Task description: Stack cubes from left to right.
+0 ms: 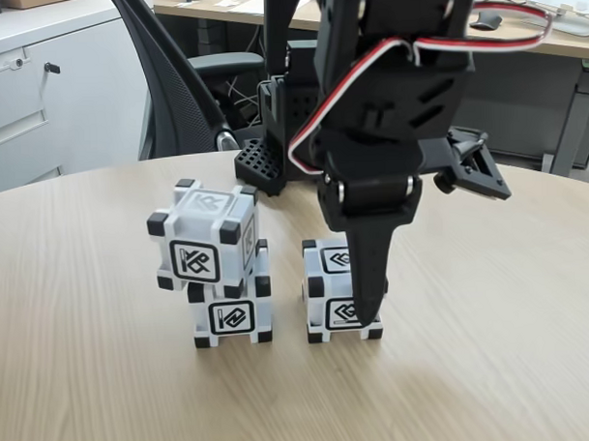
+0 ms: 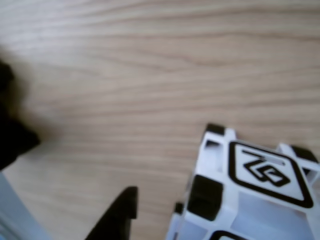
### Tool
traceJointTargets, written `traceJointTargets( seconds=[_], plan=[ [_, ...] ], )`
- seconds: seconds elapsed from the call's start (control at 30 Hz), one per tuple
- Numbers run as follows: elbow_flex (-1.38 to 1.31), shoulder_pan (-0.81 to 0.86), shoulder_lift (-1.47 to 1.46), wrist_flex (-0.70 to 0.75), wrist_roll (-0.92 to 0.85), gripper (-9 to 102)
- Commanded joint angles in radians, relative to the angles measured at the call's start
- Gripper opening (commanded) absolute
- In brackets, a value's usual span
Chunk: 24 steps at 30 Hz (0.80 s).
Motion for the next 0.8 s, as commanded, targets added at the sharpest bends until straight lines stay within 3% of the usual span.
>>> traceJointTargets(
  seconds=[0.0,0.2,0.4,0.53,0.77],
  plan=[
    [-0.017,0.008,0.005,-0.005,0.006,35],
    [-0.02,0.008,0.003,-0.005,0.012,20],
    [-0.02,0.008,0.003,-0.005,0.009,14],
    [-0.02,0.008,0.005,-0.005,0.023,0],
    [-0.025,0.009,0.021,-0.005,0.048,0]
  ],
)
